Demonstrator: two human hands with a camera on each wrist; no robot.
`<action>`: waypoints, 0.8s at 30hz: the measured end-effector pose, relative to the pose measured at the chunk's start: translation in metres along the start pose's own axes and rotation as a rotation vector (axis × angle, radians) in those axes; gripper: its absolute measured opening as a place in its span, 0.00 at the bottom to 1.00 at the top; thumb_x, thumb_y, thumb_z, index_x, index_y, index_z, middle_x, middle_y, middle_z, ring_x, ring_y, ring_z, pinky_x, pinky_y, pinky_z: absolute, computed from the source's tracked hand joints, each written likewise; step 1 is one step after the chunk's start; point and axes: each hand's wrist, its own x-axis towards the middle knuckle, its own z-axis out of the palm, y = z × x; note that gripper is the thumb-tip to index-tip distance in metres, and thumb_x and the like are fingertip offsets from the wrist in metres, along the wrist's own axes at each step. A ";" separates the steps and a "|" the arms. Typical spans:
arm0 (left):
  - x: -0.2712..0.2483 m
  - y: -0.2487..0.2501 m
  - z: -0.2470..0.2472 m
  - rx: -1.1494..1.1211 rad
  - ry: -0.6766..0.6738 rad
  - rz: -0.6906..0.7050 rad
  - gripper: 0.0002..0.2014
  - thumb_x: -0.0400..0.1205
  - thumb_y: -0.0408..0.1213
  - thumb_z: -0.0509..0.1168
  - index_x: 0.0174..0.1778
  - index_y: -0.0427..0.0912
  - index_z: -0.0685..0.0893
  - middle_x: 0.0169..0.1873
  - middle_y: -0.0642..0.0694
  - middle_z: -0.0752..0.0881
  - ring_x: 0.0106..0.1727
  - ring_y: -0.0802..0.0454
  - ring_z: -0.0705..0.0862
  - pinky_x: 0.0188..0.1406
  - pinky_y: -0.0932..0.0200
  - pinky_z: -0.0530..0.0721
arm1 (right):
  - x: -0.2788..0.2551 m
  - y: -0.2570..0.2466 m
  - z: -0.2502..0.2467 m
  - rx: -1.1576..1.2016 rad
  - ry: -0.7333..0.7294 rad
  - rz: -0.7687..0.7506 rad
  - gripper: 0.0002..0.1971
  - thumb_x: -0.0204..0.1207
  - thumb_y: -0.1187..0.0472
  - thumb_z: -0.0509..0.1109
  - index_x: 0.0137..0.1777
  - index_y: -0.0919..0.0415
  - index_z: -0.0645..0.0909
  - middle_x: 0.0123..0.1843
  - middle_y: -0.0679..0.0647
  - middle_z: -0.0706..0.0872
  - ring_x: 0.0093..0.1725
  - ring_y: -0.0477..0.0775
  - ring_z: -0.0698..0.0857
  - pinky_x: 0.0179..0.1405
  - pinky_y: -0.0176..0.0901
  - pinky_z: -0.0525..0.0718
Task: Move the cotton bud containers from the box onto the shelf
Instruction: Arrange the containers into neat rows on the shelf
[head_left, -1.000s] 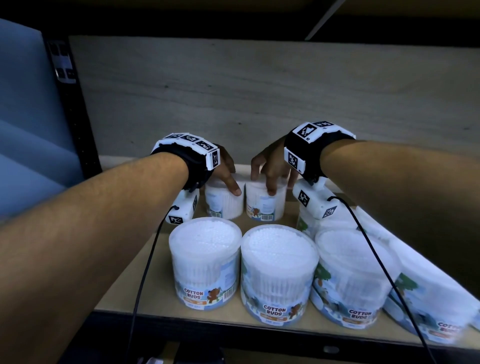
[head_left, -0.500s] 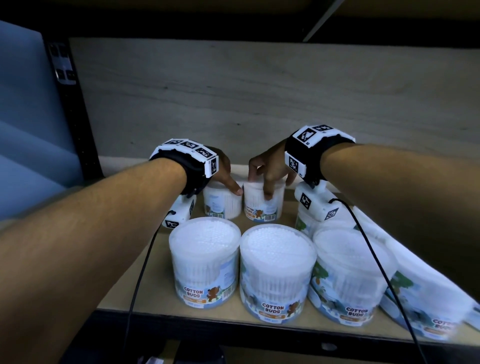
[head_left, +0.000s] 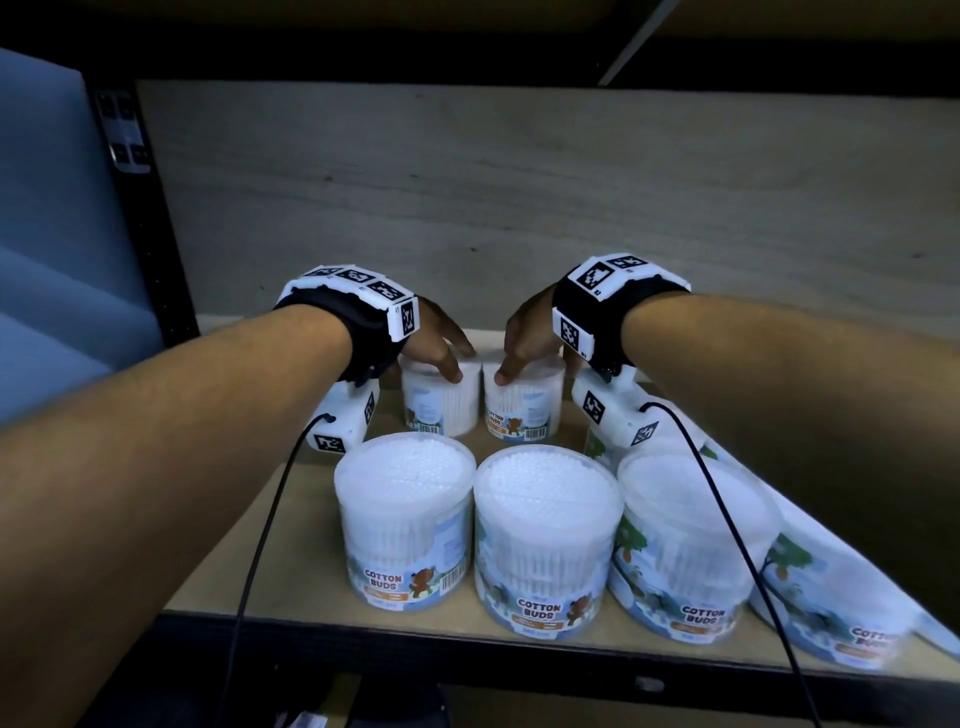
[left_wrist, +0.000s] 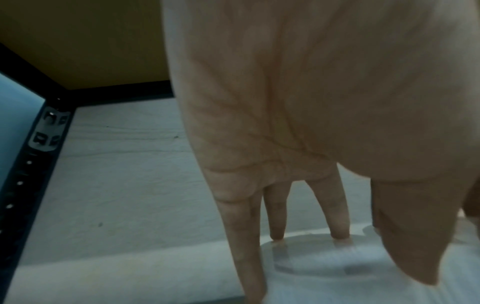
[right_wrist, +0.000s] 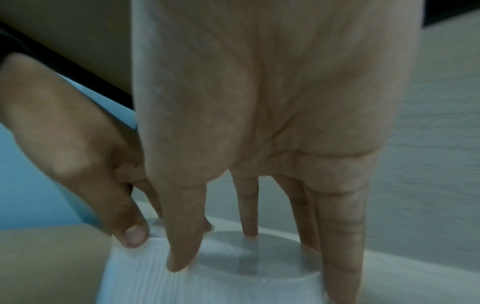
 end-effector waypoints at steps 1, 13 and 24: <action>0.001 0.000 0.000 -0.005 -0.006 -0.001 0.27 0.86 0.45 0.65 0.82 0.56 0.68 0.81 0.47 0.67 0.79 0.47 0.68 0.34 0.71 0.71 | 0.001 0.001 0.000 0.014 0.003 0.003 0.33 0.75 0.45 0.76 0.75 0.63 0.75 0.70 0.58 0.80 0.55 0.56 0.81 0.34 0.43 0.83; 0.008 -0.001 0.001 -0.238 -0.047 -0.102 0.27 0.77 0.42 0.76 0.74 0.58 0.80 0.75 0.47 0.73 0.74 0.41 0.73 0.52 0.45 0.89 | 0.000 -0.004 0.001 -0.011 0.011 0.005 0.31 0.74 0.49 0.78 0.73 0.63 0.77 0.62 0.59 0.81 0.42 0.54 0.82 0.37 0.45 0.86; 0.004 0.006 0.002 -0.402 0.019 -0.246 0.40 0.57 0.51 0.87 0.62 0.36 0.86 0.60 0.37 0.85 0.57 0.33 0.86 0.42 0.34 0.90 | -0.016 0.004 -0.006 -0.142 -0.024 -0.137 0.31 0.78 0.63 0.74 0.80 0.55 0.68 0.61 0.51 0.74 0.57 0.50 0.74 0.30 0.30 0.78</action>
